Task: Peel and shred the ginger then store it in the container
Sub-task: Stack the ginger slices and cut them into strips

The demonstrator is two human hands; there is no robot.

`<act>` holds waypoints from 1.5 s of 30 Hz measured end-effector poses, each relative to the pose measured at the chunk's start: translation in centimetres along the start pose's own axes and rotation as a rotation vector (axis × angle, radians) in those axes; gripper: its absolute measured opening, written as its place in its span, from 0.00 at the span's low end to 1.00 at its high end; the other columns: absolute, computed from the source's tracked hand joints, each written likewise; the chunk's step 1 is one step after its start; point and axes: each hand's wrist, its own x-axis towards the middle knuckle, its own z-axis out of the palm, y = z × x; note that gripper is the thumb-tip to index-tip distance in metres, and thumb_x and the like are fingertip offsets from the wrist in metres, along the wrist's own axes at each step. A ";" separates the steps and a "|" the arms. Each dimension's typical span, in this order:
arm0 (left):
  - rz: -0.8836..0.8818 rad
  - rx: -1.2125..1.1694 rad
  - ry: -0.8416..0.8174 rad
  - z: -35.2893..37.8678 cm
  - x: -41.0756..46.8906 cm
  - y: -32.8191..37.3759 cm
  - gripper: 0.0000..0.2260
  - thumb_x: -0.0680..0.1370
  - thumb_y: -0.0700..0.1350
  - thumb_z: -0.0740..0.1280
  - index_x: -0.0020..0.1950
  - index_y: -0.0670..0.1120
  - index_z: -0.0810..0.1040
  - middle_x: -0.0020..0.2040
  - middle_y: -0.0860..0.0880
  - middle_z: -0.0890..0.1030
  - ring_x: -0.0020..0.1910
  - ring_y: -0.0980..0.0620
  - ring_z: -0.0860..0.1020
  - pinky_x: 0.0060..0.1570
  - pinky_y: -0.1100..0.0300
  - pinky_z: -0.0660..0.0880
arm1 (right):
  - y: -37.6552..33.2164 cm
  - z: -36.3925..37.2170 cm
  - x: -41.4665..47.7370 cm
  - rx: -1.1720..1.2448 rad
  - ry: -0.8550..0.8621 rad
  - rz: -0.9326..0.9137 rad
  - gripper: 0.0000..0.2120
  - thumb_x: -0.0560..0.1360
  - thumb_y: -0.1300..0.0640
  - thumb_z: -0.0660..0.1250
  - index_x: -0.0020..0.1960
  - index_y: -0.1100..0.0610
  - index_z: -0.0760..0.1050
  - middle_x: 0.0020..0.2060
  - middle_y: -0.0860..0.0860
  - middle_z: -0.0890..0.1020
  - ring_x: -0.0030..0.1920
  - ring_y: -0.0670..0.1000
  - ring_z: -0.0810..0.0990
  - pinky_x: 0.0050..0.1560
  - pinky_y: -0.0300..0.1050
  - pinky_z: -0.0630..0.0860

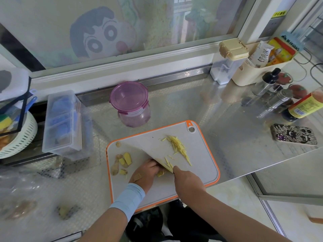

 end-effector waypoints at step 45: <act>-0.071 -0.017 0.025 0.3 -0.3 0.5 0.12 0.77 0.43 0.64 0.54 0.53 0.84 0.57 0.57 0.78 0.58 0.65 0.70 0.58 0.69 0.69 | 0.3 0.2 0.4 -0.021 0.025 -0.047 0.12 0.76 0.67 0.55 0.50 0.52 0.58 0.34 0.51 0.69 0.30 0.51 0.67 0.26 0.44 0.62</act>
